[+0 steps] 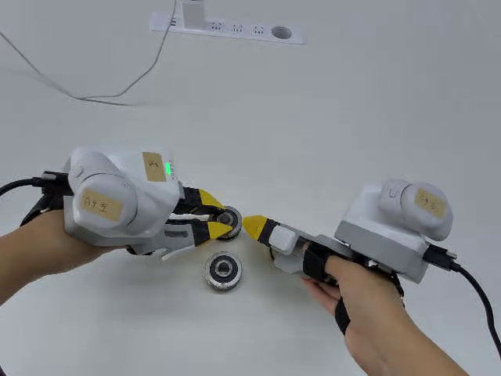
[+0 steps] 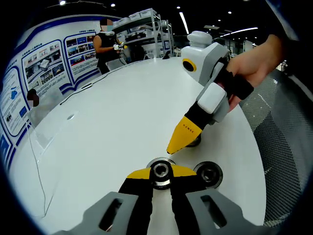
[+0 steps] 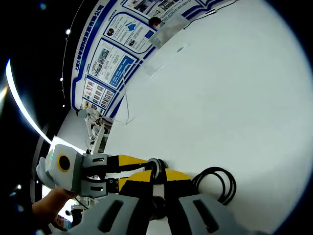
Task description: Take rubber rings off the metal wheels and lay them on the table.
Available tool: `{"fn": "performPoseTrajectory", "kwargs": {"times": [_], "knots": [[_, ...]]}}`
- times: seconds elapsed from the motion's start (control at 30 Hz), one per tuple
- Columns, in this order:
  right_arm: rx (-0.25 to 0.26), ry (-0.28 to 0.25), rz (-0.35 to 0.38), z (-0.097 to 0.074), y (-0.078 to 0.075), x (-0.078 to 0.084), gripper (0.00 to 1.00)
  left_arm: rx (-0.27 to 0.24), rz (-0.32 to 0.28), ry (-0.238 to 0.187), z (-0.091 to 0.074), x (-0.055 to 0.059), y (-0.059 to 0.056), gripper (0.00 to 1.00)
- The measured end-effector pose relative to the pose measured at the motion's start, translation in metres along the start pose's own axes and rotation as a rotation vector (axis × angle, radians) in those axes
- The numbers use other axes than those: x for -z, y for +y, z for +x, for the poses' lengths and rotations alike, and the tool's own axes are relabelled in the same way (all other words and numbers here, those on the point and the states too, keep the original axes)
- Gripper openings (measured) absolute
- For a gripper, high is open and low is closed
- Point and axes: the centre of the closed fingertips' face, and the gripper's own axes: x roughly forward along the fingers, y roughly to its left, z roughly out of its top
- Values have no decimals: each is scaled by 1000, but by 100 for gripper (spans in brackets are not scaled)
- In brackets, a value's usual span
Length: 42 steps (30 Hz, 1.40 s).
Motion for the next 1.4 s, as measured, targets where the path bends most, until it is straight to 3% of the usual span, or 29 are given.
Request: {"fn": "performPoseTrajectory", "kwargs": {"times": [0.17,0.57,1.4], "knots": [[-8,7,16,3,2,3,18,2,2,-1,0,0,0,13],[-24,10,72,12,4,6,25,9,13,-11,0,0,0,13],[-57,-11,78,11,12,7,26,10,21,-13,0,1,0,13]]}}
